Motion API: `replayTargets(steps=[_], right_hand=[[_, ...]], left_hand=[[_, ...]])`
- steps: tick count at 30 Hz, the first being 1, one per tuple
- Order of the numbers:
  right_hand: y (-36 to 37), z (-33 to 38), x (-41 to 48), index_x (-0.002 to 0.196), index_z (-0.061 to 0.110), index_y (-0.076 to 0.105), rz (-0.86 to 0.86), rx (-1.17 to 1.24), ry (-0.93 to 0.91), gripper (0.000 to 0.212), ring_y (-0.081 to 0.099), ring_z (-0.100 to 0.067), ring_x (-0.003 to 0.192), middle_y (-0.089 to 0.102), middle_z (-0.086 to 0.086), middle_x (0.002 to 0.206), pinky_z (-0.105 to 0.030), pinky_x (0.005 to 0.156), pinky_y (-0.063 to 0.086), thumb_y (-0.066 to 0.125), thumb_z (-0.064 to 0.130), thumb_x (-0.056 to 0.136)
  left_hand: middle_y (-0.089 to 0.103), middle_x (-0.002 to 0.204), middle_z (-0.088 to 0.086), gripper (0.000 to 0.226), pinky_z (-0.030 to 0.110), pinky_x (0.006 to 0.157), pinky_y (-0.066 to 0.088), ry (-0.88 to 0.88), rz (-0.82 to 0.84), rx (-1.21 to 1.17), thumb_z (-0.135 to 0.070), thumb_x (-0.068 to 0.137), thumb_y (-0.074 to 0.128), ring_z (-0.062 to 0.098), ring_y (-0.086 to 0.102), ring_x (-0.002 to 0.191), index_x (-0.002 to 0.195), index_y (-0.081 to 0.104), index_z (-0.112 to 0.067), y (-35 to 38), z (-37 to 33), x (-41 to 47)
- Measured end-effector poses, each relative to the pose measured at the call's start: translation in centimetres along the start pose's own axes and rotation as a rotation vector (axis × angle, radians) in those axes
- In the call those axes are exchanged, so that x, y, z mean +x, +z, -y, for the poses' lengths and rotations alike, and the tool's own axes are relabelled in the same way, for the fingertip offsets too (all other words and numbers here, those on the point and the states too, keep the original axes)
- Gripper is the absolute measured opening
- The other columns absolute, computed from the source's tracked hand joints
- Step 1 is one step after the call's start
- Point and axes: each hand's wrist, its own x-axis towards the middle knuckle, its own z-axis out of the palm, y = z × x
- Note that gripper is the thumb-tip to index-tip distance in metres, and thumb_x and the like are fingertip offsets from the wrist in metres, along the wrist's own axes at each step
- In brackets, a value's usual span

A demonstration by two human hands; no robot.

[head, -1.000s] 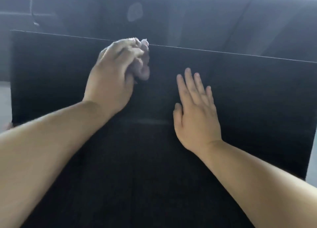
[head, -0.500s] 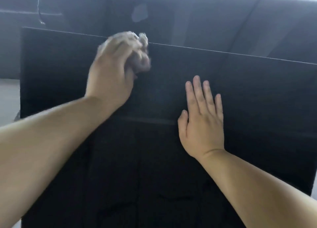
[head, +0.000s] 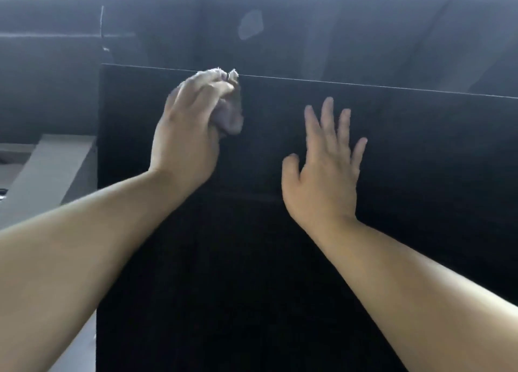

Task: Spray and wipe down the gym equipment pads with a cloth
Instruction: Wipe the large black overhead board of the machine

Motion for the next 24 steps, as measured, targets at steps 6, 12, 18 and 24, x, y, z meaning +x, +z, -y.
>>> replayTargets(steps=[6, 12, 18, 24], right_hand=[[3.1, -0.6, -2.8, 0.157, 0.021, 0.003, -0.038, -0.131, -0.085, 0.067, -0.012, -0.017, 0.151, -0.005, 0.001, 0.165, -0.040, 0.120, -0.013, 0.024, 0.035, 0.095], [2.8, -1.6, -3.1, 0.157, 0.020, 0.007, -0.016, -0.136, -0.143, 0.065, -0.014, -0.009, 0.149, -0.004, 0.004, 0.165, -0.035, 0.121, -0.013, 0.021, 0.032, 0.095], [1.3, -3.5, -4.6, 0.156, 0.013, 0.007, 0.072, -0.166, -0.242, 0.067, -0.010, -0.007, 0.149, -0.004, 0.000, 0.164, -0.029, 0.121, -0.008, 0.021, 0.028, 0.093], [0.0, -1.9, -3.3, 0.157, 0.016, 0.014, 0.061, -0.068, -0.260, 0.065, -0.007, -0.005, 0.150, 0.003, 0.002, 0.165, -0.028, 0.122, -0.008, 0.026, 0.022, 0.094]], left_hand=[[0.059, 0.134, 0.009, 0.033, 0.030, 0.115, 0.032, 0.312, 0.223, -0.035, -0.002, 0.093, 0.053, 0.022, 0.051, 0.127, 0.122, 0.067, -0.007, 1.5, -1.6, -11.2], [0.067, 0.114, 0.013, 0.031, 0.014, 0.089, 0.038, 0.040, 0.003, -0.055, 0.003, 0.089, 0.050, 0.018, 0.058, 0.104, 0.117, 0.065, 0.000, -0.9, -1.2, 0.6], [0.061, 0.132, 0.007, 0.035, 0.027, 0.111, 0.035, 0.291, 0.151, -0.079, 0.003, 0.087, 0.053, 0.022, 0.053, 0.126, 0.118, 0.068, -0.005, 2.6, -2.7, -4.8], [0.068, 0.120, 0.010, 0.037, 0.019, 0.112, 0.031, 0.460, 0.292, -0.073, 0.003, 0.095, 0.039, 0.010, 0.055, 0.119, 0.114, 0.070, -0.002, -0.9, -1.1, -7.4]])
